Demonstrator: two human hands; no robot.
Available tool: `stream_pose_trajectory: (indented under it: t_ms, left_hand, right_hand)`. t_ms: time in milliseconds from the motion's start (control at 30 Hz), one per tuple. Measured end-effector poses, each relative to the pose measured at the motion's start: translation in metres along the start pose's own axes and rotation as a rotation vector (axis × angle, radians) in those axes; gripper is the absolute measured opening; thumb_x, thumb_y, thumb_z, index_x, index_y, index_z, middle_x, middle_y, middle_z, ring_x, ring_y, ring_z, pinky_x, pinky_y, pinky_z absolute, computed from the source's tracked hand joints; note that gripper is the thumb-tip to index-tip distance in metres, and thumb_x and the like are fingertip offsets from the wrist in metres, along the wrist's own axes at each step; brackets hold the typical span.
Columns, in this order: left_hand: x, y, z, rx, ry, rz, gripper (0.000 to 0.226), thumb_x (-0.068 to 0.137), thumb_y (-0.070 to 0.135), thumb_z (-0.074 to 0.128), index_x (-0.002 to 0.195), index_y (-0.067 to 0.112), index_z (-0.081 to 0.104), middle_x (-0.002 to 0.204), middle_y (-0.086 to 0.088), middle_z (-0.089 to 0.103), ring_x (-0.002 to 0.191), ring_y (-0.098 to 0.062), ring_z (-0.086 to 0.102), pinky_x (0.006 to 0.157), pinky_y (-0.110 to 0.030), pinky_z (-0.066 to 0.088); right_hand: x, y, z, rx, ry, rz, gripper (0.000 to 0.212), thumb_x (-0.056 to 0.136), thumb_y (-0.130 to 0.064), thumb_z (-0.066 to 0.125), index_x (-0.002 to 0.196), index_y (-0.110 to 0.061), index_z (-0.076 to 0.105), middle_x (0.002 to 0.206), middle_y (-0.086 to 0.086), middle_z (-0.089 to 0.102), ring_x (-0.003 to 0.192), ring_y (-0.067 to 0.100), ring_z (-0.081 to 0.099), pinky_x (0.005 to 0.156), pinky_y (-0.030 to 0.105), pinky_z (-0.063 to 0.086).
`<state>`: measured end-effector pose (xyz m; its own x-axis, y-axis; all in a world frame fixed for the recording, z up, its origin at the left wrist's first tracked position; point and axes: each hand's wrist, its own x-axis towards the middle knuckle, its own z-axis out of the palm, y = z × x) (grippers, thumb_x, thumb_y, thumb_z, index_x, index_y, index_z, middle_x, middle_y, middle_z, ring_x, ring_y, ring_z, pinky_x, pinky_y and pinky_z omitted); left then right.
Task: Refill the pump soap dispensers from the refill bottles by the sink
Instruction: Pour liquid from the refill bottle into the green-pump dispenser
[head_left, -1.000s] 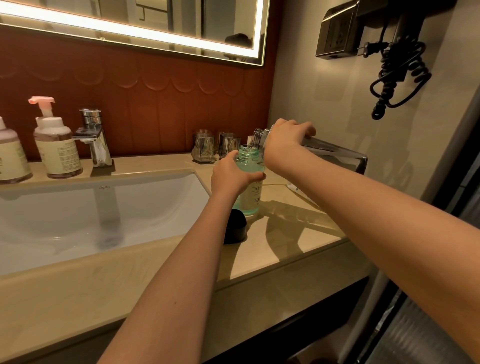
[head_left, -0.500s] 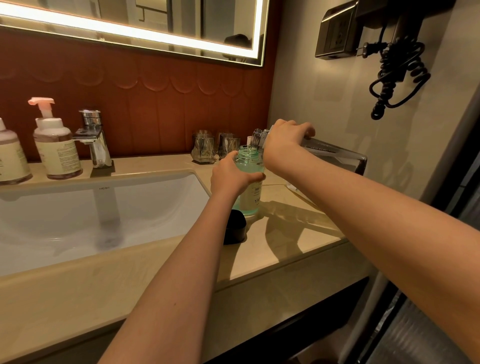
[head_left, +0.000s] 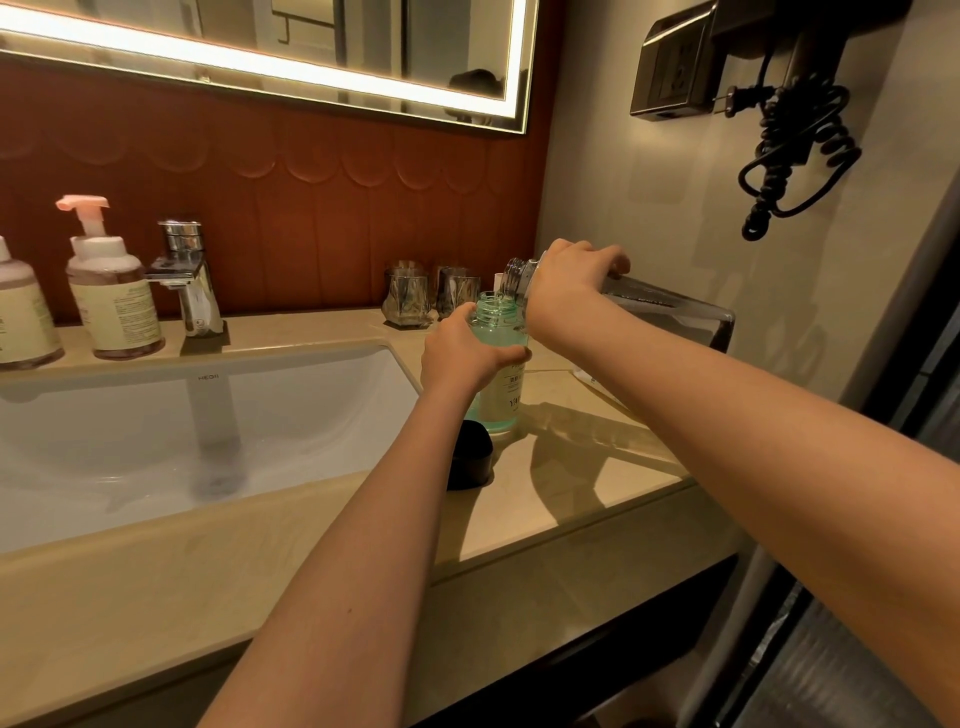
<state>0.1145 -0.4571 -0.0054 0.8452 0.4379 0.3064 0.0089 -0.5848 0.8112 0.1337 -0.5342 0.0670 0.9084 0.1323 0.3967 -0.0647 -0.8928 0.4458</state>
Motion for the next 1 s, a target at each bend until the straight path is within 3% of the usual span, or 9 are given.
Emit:
stream_pose_trajectory:
  t_ms: [1000]
  left_hand:
    - [-0.0004,-0.0006,0.0004,0.006,0.007,0.003,0.092,0.070,0.043,0.078,0.144,0.017,0.031,0.147,-0.005,0.038,0.134,-0.024,0.036,0.100,-0.039,0.039]
  right_hand:
    - [0.0061,-0.0039,0.0031,0.013,0.000,0.040,0.057,0.088,-0.019,0.057,0.136,0.000,0.034,0.127,0.017,0.048,0.118,0.034,0.048,0.095,0.050,0.038]
